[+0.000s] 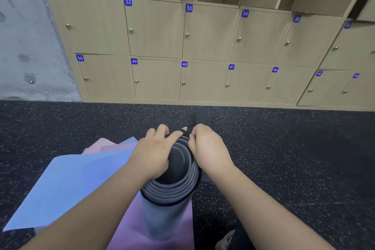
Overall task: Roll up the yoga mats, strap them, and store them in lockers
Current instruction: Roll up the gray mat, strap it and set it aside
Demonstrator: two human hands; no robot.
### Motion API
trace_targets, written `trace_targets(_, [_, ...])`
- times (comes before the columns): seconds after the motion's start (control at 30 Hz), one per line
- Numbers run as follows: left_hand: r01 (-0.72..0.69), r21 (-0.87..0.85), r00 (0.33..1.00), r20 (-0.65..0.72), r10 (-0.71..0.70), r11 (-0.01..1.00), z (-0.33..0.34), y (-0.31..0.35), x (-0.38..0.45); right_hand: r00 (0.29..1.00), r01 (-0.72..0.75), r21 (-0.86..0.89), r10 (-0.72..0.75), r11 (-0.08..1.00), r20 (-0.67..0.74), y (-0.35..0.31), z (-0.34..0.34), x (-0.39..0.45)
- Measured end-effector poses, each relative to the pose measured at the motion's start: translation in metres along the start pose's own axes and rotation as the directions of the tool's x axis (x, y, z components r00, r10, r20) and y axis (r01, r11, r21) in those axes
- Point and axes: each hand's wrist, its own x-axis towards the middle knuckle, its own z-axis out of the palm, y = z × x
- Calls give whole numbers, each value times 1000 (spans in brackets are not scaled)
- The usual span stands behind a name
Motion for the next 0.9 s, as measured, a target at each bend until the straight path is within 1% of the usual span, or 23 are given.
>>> trace_targets(0.07, [-14, 24, 1000, 3, 14, 1000, 1, 3, 1, 1000, 17, -63, -17, 998, 3, 5, -2, 5])
trace_targets(0.13, [-27, 7, 1000, 7, 27, 1000, 3, 6, 2, 1000, 13, -93, -12, 996, 10, 10, -2, 11])
trace_targets(0.23, [-47, -34, 999, 8, 48, 998, 5, 4, 1, 999, -40, -99, 42, 994, 25, 23, -2, 19])
trace_targets(0.33, [-36, -97, 999, 4, 37, 995, 6, 2, -3, 994, -86, -137, 95, 987, 58, 41, 1, 24])
trace_targets(0.43, [-3, -143, 1000, -22, 0, 990, 8, 4, -7, 979, -102, -188, 132, 977, 155, 52, 8, 19])
trace_targets(0.5, [62, -186, 997, -40, -70, 981, 8, 4, -7, 961, -128, -135, 157, 982, 227, 51, 14, 10])
trace_targets(0.57, [137, -211, 988, -48, -150, 968, 8, 0, -4, 955, -133, -75, 148, 988, 258, 44, 20, 0])
trace_targets(0.6, [163, -211, 982, -57, -179, 964, 9, -2, -2, 961, -111, -61, 123, 992, 247, 40, 21, -5])
trace_targets(0.63, [183, -208, 977, -68, -200, 961, 9, -4, 0, 973, -97, -24, 99, 995, 207, 37, 23, -11])
trace_targets(0.73, [233, -209, 963, -89, -256, 950, 10, -7, 7, 997, -77, 181, 72, 980, 34, 35, 23, -30])
trace_targets(0.8, [233, -239, 960, -101, -263, 943, 10, -9, 13, 995, -34, 285, 60, 958, -82, 37, 25, -48])
trace_targets(0.83, [232, -264, 958, -106, -267, 936, 10, -10, 16, 989, 29, 313, 18, 949, -145, 36, 26, -57])
trace_targets(0.9, [233, -326, 952, -118, -284, 916, 9, -10, 21, 955, 215, 312, -133, 926, -263, 32, 32, -75])
